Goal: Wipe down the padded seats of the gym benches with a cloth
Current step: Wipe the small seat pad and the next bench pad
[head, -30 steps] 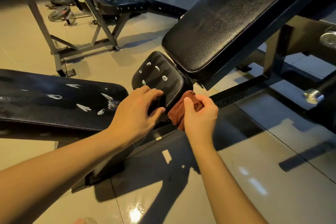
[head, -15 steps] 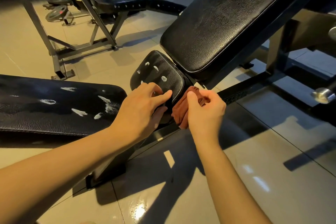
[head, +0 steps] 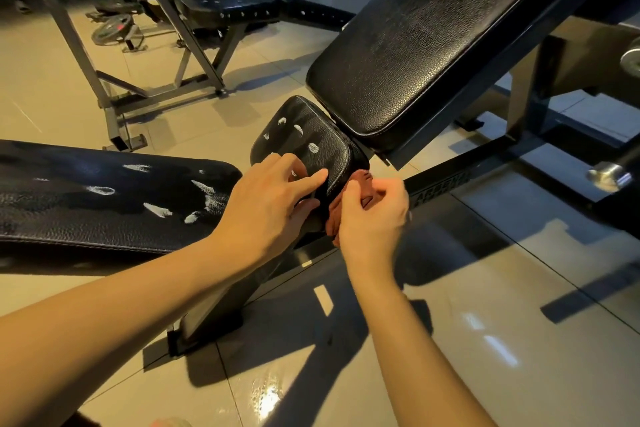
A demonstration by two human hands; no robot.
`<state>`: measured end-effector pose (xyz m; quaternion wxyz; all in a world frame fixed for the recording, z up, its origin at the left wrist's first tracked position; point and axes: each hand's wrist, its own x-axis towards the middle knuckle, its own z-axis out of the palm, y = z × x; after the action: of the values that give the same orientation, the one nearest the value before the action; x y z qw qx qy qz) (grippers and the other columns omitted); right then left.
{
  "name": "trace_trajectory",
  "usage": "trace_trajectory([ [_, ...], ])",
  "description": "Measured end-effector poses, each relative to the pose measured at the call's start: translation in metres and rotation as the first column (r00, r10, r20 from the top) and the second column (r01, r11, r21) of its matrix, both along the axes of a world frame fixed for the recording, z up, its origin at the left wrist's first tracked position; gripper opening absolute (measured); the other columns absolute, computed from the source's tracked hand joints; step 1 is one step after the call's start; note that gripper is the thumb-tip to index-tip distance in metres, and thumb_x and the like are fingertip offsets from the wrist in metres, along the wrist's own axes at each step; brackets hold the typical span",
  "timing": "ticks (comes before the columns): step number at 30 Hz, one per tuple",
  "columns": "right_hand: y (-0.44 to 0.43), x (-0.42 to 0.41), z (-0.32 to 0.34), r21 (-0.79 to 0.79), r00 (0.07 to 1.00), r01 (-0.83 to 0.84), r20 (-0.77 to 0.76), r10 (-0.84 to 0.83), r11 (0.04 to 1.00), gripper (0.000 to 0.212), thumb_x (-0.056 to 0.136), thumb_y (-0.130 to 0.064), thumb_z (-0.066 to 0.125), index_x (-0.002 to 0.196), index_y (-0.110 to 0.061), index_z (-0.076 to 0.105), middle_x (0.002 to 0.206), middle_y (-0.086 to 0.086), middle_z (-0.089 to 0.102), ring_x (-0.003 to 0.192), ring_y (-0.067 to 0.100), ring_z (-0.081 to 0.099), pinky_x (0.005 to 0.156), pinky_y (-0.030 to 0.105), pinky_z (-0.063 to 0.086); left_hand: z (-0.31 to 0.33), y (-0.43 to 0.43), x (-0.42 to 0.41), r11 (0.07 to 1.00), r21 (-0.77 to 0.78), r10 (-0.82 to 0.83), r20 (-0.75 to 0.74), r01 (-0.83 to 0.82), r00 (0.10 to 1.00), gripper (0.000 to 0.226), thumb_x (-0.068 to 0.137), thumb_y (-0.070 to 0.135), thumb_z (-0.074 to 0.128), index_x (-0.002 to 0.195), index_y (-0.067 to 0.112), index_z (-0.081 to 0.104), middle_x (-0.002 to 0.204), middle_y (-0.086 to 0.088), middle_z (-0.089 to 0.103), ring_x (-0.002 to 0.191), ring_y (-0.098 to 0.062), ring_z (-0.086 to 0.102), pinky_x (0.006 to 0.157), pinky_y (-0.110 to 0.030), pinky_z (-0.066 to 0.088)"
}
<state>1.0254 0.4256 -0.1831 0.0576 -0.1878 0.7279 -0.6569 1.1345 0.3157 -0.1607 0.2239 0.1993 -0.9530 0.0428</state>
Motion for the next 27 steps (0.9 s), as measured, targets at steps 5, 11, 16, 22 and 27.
trace_trajectory([
  [5,0.004,0.004,-0.002,0.027,0.997,-0.052,-0.06,0.053,0.998,0.016,0.093,-0.022,0.068,0.09,-0.022,0.052,0.091,-0.009,0.055,0.087,0.002,0.056,0.065,0.008,0.046,-0.001,-0.001,-0.001,1.0,-0.029,-0.008,-0.013,0.007,1.0,0.044,0.092,0.032,0.067,0.135,0.024,0.064,0.108,-0.004,0.06,0.092,-0.024,0.054,0.068,-0.044,0.05],
  [11,0.006,-0.008,0.006,0.06,0.976,-0.013,-0.218,0.026,0.998,0.017,0.095,-0.015,0.066,0.091,-0.018,0.05,0.094,-0.009,0.048,0.091,-0.026,0.042,0.069,-0.003,0.035,-0.002,0.002,-0.001,1.0,0.025,0.012,-0.027,-0.011,1.0,0.045,0.093,0.035,0.06,0.137,0.026,0.063,0.11,-0.004,0.06,0.096,-0.024,0.055,0.072,-0.046,0.053],
  [16,0.008,0.0,-0.005,0.102,0.961,-0.065,-0.262,0.09,0.993,0.013,0.095,-0.019,0.066,0.092,-0.019,0.052,0.09,-0.017,0.045,0.088,-0.017,0.048,0.068,0.001,0.04,-0.003,0.001,-0.002,1.0,0.022,0.015,-0.021,-0.014,1.0,0.045,0.093,0.037,0.057,0.137,0.027,0.062,0.108,0.0,0.059,0.093,-0.02,0.053,0.071,-0.042,0.052],
  [22,0.006,-0.006,0.002,0.079,0.959,-0.037,-0.279,0.057,0.996,0.016,0.093,-0.016,0.066,0.091,-0.017,0.051,0.089,-0.012,0.046,0.084,-0.015,0.048,0.068,0.002,0.039,-0.004,-0.001,-0.002,0.999,0.035,0.012,-0.029,-0.011,1.0,0.045,0.094,0.038,0.057,0.137,0.028,0.062,0.109,0.0,0.059,0.093,-0.02,0.053,0.07,-0.042,0.052],
  [27,0.005,-0.01,-0.006,0.107,0.96,-0.028,-0.275,0.056,0.994,0.014,0.093,-0.018,0.066,0.089,-0.019,0.052,0.088,-0.017,0.045,0.085,-0.015,0.048,0.063,0.01,0.038,-0.002,0.0,-0.002,1.0,0.024,0.004,-0.025,-0.003,1.0,0.044,0.093,0.036,0.059,0.136,0.027,0.063,0.107,0.0,0.06,0.092,-0.02,0.054,0.07,-0.042,0.053],
])
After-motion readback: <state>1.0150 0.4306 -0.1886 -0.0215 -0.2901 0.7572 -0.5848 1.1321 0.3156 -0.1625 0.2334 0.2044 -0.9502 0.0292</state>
